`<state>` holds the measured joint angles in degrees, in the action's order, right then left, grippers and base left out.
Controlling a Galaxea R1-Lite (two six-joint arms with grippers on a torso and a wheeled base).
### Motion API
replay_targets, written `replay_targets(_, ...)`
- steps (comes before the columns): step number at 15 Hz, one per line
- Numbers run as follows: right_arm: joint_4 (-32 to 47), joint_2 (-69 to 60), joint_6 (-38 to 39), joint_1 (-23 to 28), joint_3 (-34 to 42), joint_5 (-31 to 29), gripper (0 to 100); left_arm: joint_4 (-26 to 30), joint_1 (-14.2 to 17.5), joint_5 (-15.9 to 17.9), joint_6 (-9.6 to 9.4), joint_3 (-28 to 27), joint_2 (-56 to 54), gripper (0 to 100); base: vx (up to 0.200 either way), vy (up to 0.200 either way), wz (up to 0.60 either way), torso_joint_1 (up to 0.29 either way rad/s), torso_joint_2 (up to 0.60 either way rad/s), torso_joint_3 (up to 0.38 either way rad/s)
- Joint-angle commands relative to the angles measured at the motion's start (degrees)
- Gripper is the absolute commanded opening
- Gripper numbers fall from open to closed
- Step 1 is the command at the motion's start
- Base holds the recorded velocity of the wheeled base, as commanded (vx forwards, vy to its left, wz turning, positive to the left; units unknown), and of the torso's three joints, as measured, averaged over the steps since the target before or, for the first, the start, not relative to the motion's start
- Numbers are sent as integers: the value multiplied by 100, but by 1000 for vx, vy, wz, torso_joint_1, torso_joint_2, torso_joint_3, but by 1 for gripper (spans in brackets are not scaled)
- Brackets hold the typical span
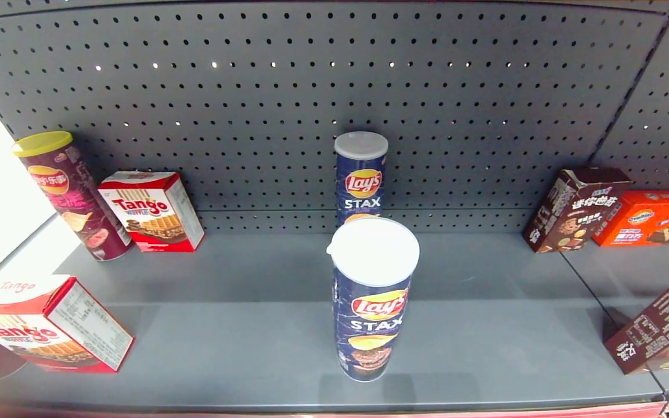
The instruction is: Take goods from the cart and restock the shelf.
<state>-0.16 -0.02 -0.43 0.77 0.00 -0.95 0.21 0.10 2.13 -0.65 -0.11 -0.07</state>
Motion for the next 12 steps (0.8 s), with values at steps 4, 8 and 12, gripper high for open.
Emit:
replay_targets(4, -2, 2, -1, 2, 0, -2, 100, -3, -1, -11, 3, 2, 7, 100, -100, 0, 0, 2, 1, 1)
replay_targets(8, -2, 2, -1, 2, 0, -2, 100, -3, -1, -2, -6, 2, 7, 100, 0, 0, 0, 0, 0, 0)
replay_targets(12, -2, 2, -1, 2, 0, -2, 100, -3, -1, 6, -6, 2, 7, 100, -50, 0, 0, 1, -2, 2)
